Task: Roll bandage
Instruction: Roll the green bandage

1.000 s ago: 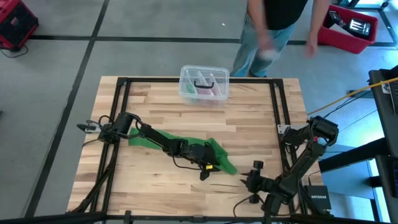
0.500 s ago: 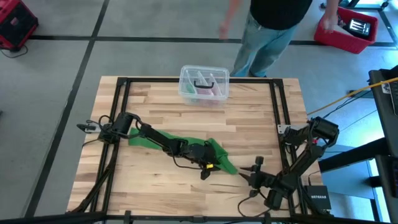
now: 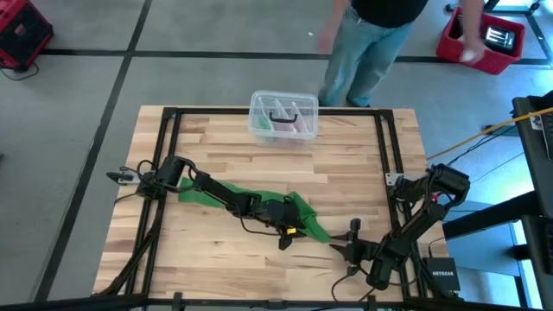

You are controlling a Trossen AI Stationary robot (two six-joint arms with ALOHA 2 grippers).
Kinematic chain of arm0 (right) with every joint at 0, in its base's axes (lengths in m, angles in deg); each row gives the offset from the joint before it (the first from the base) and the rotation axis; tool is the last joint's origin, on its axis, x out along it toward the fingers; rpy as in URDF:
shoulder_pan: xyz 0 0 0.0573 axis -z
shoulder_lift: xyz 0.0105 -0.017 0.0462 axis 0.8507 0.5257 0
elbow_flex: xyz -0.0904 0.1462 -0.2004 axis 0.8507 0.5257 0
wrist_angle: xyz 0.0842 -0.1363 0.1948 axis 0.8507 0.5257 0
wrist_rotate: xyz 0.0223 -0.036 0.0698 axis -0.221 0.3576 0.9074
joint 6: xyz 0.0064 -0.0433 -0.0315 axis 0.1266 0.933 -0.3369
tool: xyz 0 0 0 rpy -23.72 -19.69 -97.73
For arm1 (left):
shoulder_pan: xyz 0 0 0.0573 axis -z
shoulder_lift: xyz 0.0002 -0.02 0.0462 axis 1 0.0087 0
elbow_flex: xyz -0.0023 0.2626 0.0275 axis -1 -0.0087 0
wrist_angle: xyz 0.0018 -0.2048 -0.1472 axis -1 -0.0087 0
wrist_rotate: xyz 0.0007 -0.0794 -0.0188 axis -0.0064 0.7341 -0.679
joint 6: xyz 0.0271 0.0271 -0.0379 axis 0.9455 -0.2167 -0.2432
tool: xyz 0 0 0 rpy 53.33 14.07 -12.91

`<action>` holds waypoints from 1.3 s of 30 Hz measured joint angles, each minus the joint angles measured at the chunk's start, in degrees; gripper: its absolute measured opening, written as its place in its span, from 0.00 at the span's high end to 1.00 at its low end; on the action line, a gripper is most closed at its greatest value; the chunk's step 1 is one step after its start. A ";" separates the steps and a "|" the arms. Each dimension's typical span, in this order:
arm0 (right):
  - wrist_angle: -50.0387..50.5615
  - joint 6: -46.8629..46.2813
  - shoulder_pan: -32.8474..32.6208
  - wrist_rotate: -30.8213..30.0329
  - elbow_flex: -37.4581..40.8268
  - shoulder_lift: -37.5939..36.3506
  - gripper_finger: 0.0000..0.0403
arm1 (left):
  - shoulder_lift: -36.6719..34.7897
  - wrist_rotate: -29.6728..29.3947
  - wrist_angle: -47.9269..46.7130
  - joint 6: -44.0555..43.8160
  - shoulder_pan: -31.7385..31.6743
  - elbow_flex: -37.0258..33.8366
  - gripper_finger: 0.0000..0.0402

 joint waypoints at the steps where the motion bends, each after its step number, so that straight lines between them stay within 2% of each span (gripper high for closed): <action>1: -0.32 0.28 0.31 -0.42 -0.11 0.69 0.70 | 0.00 0.00 0.00 -0.22 0.00 0.00 0.63; 7: -0.56 1.71 3.61 -2.51 -2.84 4.27 0.70 | 0.00 0.02 -0.04 -1.28 0.11 0.00 0.63; 19: 1.83 4.43 5.42 -7.00 -3.82 4.75 0.70 | 0.00 -0.65 -0.01 -1.26 0.09 0.00 0.63; 21: 1.88 4.53 6.56 -6.03 -3.81 4.75 0.70 | 0.00 -0.72 0.00 -1.26 0.09 0.00 0.63; 25: 1.82 5.22 8.39 1.05 -3.80 4.64 0.70 | 0.00 -0.72 -0.04 -1.26 0.19 0.00 0.63; 39: 4.59 5.56 9.61 1.74 -3.87 4.62 0.70 | 0.00 -0.76 -0.11 -0.86 0.35 0.00 0.63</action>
